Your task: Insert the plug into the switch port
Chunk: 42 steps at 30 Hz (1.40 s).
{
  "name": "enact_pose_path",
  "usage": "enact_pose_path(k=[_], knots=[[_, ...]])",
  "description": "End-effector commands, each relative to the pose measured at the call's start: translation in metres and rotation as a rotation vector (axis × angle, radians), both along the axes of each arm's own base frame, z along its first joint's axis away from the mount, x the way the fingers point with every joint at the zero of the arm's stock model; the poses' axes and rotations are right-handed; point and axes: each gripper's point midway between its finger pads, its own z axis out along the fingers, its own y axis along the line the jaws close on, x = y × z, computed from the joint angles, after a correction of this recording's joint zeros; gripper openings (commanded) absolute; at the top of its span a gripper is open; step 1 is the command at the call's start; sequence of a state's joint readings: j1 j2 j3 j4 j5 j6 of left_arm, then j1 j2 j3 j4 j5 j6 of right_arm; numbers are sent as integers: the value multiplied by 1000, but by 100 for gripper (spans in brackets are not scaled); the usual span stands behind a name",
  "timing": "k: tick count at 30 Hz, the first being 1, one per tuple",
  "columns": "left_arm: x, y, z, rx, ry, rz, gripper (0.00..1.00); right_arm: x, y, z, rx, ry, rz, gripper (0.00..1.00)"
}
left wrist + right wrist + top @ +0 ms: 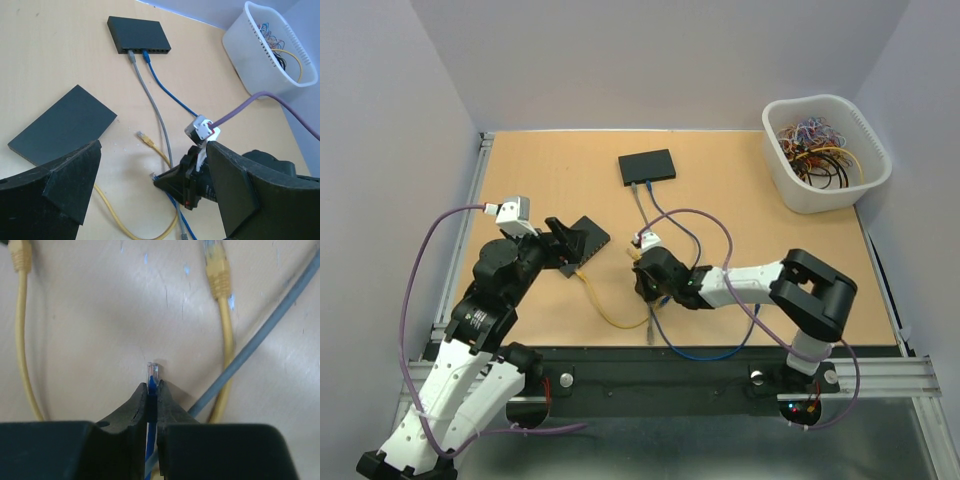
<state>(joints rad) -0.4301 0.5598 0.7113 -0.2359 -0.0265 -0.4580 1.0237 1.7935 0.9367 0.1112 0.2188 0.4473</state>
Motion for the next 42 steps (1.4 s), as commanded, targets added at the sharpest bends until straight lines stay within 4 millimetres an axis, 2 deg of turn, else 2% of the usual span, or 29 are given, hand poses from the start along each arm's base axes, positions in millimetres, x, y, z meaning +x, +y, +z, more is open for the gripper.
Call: enact_pose_path(k=[1, 3, 4, 5, 6, 7, 8, 9, 12, 14, 19, 22, 29, 42], knots=[[-4, -15, 6, -52, -31, -81, 96, -19, 22, 61, 266, -91, 133, 0], [-11, -30, 15, -123, -69, -161, 93, -38, 26, 75, 372, -107, 232, 0], [-13, -36, 3, -142, -51, -189, 88, -44, 27, 92, 425, -128, 262, 0], [-21, -48, 15, -192, -106, -270, 85, -56, 27, 97, 469, -127, 319, 0], [-25, -56, -2, -234, -71, -311, 83, -61, 28, 104, 498, -132, 345, 0], [-30, -64, -4, -266, -78, -361, 78, -66, 28, 111, 525, -139, 371, 0], [-35, -70, 10, -308, -150, -416, 75, -77, 27, 119, 560, -138, 418, 0], [-47, -79, -1, -347, -126, -488, 73, -80, 28, 131, 596, -158, 441, 0], [-63, -83, 13, -386, -221, -572, 70, -92, 23, 153, 660, -186, 491, 1], [-67, -81, 10, -384, -239, -574, 68, -98, 20, 162, 688, -195, 516, 0], [-78, -84, 10, -394, -268, -628, 65, -109, 11, 203, 793, -264, 559, 0], [-80, -87, 7, -394, -257, -648, 64, -112, 9, 220, 828, -289, 573, 0], [-84, -91, 8, -402, -268, -690, 58, -117, 4, 252, 899, -335, 593, 0], [-95, -104, 5, -420, -247, -772, 56, -111, 7, 268, 937, -357, 579, 0]])
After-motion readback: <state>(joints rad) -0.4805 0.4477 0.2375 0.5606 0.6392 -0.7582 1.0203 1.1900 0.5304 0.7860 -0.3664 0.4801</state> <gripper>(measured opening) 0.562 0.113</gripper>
